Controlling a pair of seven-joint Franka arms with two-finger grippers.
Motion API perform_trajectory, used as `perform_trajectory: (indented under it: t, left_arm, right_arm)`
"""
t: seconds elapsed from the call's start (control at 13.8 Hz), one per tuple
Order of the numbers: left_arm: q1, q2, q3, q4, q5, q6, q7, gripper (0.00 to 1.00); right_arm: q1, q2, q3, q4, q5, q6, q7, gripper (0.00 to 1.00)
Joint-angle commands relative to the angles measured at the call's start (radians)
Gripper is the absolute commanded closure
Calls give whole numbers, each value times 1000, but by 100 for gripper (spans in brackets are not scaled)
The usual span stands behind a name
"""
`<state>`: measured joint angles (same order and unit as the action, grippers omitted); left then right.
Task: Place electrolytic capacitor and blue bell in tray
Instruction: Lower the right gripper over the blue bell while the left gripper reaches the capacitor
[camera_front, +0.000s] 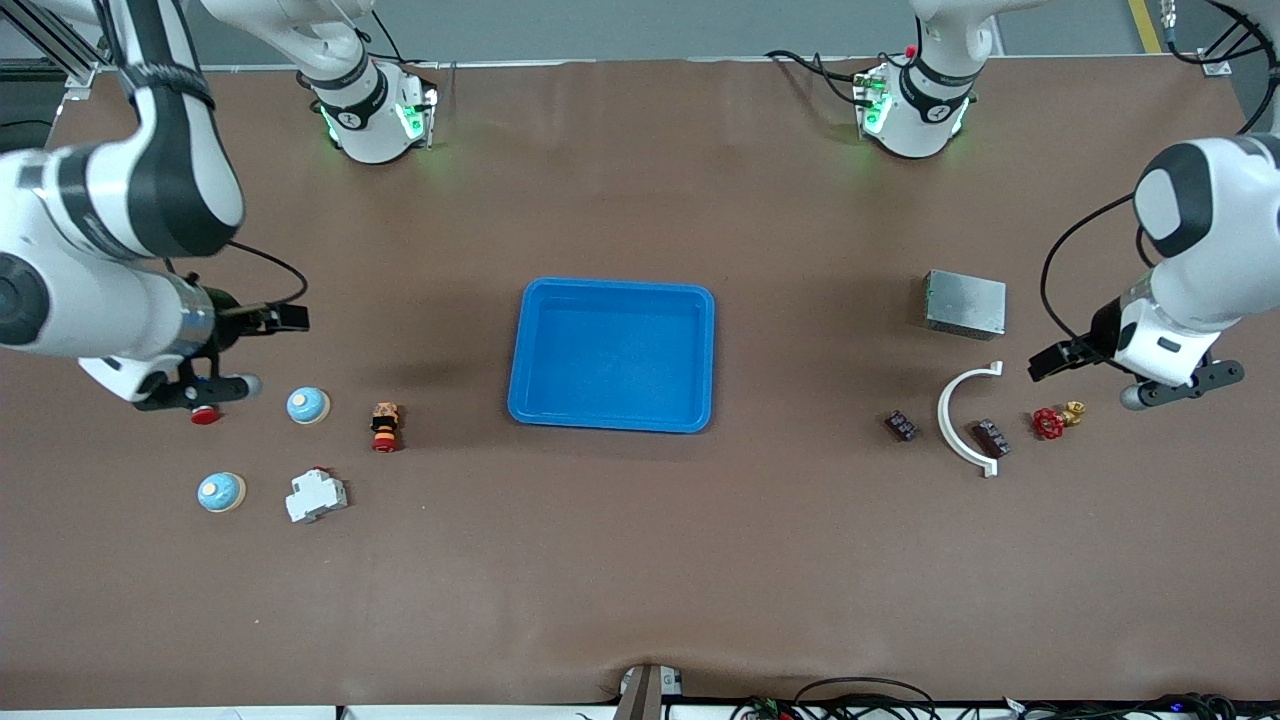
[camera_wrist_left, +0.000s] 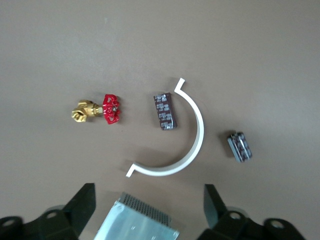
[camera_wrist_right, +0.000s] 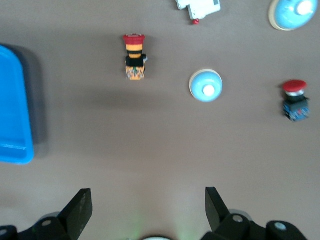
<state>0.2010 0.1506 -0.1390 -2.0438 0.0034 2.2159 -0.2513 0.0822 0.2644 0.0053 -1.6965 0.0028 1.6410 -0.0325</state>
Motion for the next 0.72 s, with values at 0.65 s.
perform_trajectory:
  t: [0.65]
  left_arm:
    - [3, 259, -5, 2, 9, 251, -163, 33]
  right_arm:
    - [-101, -17, -5, -319, -70, 485, -407, 0]
